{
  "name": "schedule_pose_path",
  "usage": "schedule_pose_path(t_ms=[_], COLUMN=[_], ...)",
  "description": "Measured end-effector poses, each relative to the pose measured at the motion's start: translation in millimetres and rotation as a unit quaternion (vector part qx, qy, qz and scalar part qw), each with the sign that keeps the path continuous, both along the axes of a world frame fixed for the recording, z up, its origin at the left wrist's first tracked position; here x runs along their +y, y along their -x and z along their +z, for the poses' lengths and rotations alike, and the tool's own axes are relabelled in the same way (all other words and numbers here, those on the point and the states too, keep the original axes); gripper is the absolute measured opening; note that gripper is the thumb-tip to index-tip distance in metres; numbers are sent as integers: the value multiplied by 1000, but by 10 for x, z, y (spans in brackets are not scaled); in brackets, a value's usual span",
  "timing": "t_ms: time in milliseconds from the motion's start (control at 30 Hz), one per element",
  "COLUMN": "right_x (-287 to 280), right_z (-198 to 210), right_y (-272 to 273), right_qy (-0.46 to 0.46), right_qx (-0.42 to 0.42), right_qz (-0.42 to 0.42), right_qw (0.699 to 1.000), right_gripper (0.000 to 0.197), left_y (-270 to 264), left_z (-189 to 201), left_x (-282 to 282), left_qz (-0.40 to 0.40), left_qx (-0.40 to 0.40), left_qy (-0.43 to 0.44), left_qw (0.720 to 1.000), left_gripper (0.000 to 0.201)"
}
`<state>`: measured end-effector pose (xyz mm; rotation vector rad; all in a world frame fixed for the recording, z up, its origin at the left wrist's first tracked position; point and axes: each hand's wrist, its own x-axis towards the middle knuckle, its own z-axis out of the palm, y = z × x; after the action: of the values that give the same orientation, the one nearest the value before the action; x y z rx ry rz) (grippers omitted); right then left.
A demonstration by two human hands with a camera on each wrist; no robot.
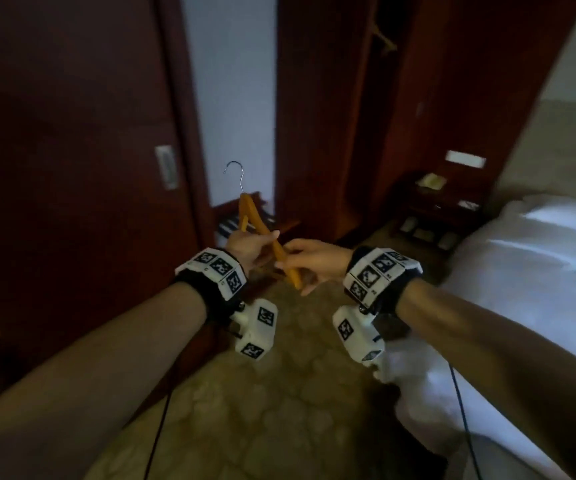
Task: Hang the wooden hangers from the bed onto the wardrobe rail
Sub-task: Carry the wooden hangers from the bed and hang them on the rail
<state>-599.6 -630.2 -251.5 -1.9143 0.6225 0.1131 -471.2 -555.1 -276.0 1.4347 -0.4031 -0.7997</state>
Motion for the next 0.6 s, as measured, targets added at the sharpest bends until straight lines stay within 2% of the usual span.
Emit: schedule_pose_path(t_ms=[100, 133, 200, 333, 467, 533, 600], right_x=[370, 497, 782, 1465, 2266, 2667, 3042], right_z=[136, 185, 279, 368, 368, 397, 460], right_y=[-830, -1111, -1654, -2575, -3213, -3513, -3782], right_qy=[65, 87, 115, 75, 28, 27, 45], right_qx=[-23, -39, -65, -120, -160, -185, -217], right_qz=[75, 98, 134, 209, 250, 267, 288], right_qw=[995, 991, 982, 968, 955, 945, 932], right_gripper=[4, 10, 8, 17, 24, 25, 29], left_y=[-588, -773, -1133, -1721, -2161, -2414, -2658], left_z=[108, 146, 227, 349, 427, 500, 588], left_x=[528, 709, 1091, 1956, 2836, 3233, 3592], left_qz=[76, 105, 175, 305, 382, 415, 440], left_qx=[-44, -53, -51, -35, -38, -48, -61], left_qy=[-8, -12, -19, -1, -15, -12, -2], left_qw=[996, 993, 983, 952, 923, 908, 896], left_gripper=[22, 24, 25, 23, 18, 19, 11])
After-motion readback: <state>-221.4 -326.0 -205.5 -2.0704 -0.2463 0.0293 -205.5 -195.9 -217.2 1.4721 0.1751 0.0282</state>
